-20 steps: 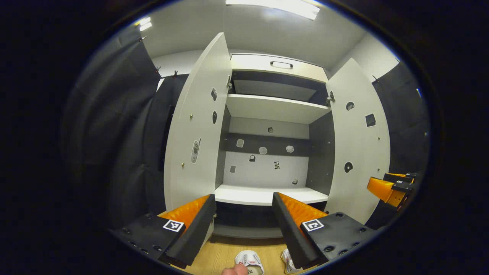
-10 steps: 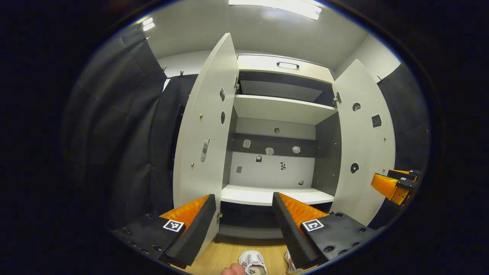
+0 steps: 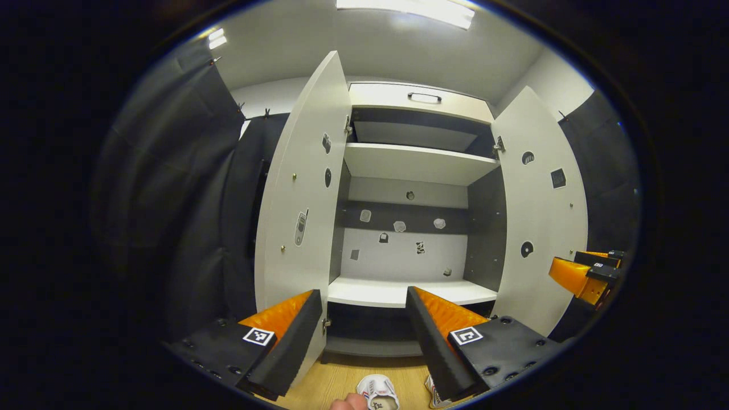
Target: Grab one shoe with the right hand and put it into the shoe cabinet, grab the other shoe with the left hand and put it into the shoe cabinet; then close the right door with the right hand and the left door with the left hand.
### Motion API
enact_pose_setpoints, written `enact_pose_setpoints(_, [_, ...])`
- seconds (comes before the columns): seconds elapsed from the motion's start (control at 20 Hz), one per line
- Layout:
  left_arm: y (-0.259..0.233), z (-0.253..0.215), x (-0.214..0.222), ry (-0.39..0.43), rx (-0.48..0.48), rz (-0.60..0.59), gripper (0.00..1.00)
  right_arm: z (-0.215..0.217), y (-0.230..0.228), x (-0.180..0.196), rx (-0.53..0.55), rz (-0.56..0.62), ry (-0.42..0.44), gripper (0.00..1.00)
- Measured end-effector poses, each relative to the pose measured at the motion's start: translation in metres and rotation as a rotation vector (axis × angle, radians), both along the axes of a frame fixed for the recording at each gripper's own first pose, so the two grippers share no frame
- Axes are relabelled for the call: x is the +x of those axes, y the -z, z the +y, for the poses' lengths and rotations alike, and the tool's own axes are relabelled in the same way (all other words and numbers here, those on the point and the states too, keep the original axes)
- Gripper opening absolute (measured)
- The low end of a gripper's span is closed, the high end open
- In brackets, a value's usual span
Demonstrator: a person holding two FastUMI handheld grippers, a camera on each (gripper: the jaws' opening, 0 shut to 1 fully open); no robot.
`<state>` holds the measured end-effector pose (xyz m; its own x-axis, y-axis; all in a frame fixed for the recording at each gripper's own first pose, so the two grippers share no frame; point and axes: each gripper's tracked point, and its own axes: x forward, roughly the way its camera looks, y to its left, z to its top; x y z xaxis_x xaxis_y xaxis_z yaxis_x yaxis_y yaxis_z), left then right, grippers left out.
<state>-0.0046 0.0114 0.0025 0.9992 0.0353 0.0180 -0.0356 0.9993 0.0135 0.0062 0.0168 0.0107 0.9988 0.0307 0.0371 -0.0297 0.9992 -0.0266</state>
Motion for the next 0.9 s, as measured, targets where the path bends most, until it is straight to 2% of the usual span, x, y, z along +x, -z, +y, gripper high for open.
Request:
enact_pose_setpoints(0.5, [-0.006, -0.003, -0.008, 0.007, 0.006, -0.012, 0.96, 0.0, -0.006, -0.007, -0.003, -0.014, -0.003, 0.93])
enact_pose_setpoints(0.9, [-0.009, 0.004, -0.02, -0.013, 0.003, -0.015, 0.96, 0.012, 0.006, -0.005, -0.019, 0.005, -0.036, 0.93])
